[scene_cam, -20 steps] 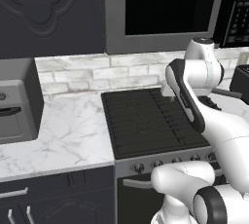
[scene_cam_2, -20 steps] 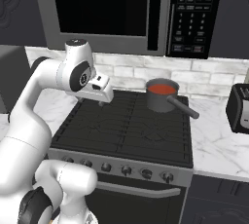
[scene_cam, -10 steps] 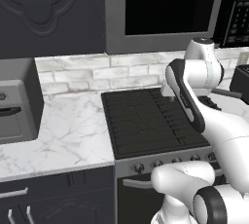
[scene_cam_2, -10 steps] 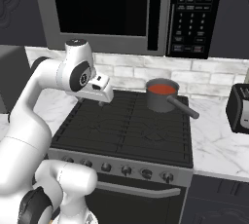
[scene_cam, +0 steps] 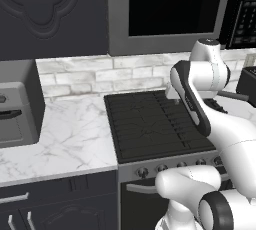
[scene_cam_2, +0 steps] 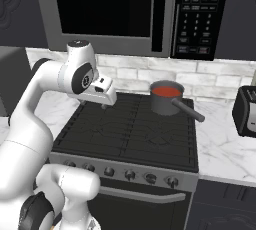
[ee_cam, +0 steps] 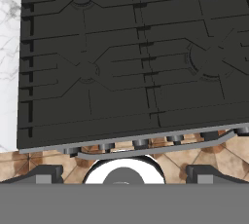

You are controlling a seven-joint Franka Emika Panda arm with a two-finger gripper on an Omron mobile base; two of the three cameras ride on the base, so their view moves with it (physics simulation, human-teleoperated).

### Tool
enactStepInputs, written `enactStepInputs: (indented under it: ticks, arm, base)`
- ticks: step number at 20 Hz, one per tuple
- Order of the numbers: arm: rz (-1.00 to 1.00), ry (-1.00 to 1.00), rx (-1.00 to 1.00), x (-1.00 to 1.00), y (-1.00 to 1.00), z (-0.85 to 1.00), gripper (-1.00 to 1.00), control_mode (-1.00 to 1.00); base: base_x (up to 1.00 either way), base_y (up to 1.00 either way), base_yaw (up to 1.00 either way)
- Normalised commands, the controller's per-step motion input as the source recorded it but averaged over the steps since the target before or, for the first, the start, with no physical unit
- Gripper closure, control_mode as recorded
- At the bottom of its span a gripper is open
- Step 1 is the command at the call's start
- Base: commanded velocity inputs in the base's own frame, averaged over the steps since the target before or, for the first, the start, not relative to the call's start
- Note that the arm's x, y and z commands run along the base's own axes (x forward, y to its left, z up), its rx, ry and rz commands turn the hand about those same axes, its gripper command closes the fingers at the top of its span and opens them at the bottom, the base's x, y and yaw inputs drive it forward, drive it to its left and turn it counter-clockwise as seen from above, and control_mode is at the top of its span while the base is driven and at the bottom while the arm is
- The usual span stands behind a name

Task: Wait until the marinara sauce is simmered to a deep red color and then turn off the stove.

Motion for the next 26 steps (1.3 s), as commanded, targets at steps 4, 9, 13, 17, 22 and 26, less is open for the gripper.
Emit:
enactStepInputs:
  ticks: [4, 9, 13, 17, 22, 26]
  arm:
    - [0.00, 0.00, 0.00, 0.00, 0.00, 0.00, -1.00, -1.00]
    - [0.00, 0.00, 0.00, 0.00, 0.00, 0.00, -1.00, -1.00]
    - [0.00, 0.00, 0.00, -0.02, -0.22, -0.14, -1.00, -1.00]
    - [0.00, 0.00, 0.00, -0.15, -0.60, -0.42, -1.00, -1.00]
    - [0.00, 0.00, 0.00, -0.26, -0.72, -0.56, -1.00, -1.00]
    - [0.00, 0.00, 0.00, -0.33, -0.71, -0.59, -1.00, -1.00]
  base:
    - [0.00, 0.00, 0.00]
    - [0.00, 0.00, 0.00]
    - [0.00, 0.00, 0.00]
    - [0.00, 0.00, 0.00]
    - [0.00, 0.00, 0.00]
    - [0.00, 0.00, 0.00]
